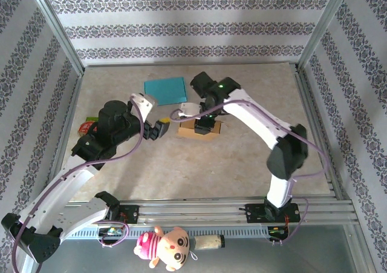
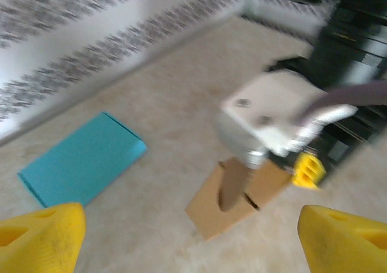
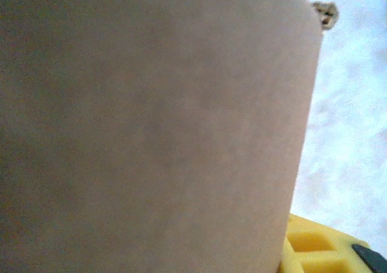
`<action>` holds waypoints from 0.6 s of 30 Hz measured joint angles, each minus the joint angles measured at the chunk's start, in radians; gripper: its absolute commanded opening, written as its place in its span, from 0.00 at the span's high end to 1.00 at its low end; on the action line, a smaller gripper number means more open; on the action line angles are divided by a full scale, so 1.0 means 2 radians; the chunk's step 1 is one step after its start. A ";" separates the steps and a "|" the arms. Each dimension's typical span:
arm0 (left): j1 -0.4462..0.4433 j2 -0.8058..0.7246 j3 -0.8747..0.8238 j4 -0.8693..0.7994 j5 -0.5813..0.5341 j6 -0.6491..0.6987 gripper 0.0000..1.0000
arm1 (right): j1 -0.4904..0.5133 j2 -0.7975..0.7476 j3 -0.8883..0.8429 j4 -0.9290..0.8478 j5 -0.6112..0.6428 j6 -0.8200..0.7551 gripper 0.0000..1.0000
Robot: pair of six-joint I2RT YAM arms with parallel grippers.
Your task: Fold the paper box
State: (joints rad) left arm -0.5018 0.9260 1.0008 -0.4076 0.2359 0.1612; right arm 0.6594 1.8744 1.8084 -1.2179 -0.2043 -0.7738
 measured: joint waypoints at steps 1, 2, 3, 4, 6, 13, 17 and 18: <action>0.000 0.000 0.000 -0.016 0.018 0.014 0.09 | 0.000 0.019 0.014 -0.019 0.006 -0.006 0.61; 0.000 0.000 0.000 -0.028 0.032 0.025 0.08 | -0.001 0.034 0.026 -0.036 0.011 -0.011 0.60; 0.000 0.000 0.000 -0.038 0.043 0.035 0.08 | -0.001 0.045 0.036 -0.048 0.014 -0.016 0.60; 0.000 0.000 0.000 -0.046 0.052 0.042 0.08 | -0.001 0.057 0.047 -0.059 0.017 -0.021 0.59; 0.000 -0.001 -0.001 -0.053 0.064 0.053 0.08 | -0.003 0.075 0.070 -0.074 0.017 -0.031 0.57; 0.000 -0.006 -0.028 -0.048 0.076 0.060 0.07 | -0.018 0.107 0.106 -0.086 -0.015 -0.062 0.38; 0.000 -0.005 -0.052 -0.021 0.075 0.038 0.06 | -0.026 0.118 0.129 -0.083 -0.022 -0.071 0.28; 0.000 -0.005 -0.056 -0.015 0.074 0.033 0.06 | -0.028 0.118 0.134 -0.083 -0.024 -0.072 0.27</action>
State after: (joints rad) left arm -0.5018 0.9165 0.8883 -0.4370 0.3843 0.2276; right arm 0.6041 2.1105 2.0766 -1.3838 -0.2523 -0.9180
